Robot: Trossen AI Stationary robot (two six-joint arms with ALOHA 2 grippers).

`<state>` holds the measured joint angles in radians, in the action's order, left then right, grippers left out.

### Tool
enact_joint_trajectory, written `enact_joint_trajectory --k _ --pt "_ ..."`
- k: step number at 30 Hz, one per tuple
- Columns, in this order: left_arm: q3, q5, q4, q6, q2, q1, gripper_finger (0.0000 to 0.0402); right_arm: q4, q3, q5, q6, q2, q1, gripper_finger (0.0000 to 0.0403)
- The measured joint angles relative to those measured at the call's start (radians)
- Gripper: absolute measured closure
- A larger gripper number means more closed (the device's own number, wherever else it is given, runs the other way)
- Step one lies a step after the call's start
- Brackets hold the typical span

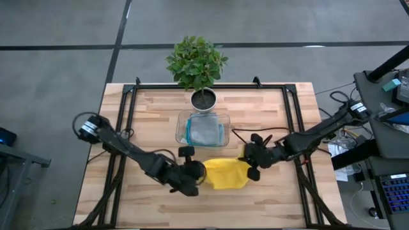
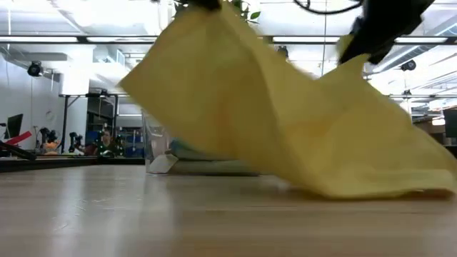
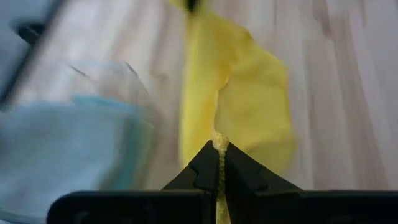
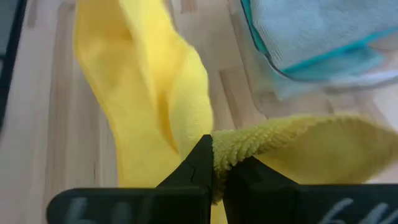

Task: Fold microfiber towels
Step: Fold the yellow microfiber cloth

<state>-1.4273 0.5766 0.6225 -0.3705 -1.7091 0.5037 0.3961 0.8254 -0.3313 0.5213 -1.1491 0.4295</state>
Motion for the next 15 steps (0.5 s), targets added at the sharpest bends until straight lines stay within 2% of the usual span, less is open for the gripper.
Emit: enact_joint_trajectory --k 7,13,15 --pt "0.008 0.149 -0.101 0.148 0.139 0.000 0.0401 0.232 0.095 -0.001 0.002 0.103 0.076 0.0394" --pt "0.009 0.165 -0.274 0.308 0.218 0.000 0.0401 0.336 0.202 -0.001 0.002 0.179 0.144 0.0394" --pt "0.008 0.165 -0.282 0.332 0.241 0.000 0.0401 0.390 0.236 -0.002 0.002 0.203 0.162 0.0394"
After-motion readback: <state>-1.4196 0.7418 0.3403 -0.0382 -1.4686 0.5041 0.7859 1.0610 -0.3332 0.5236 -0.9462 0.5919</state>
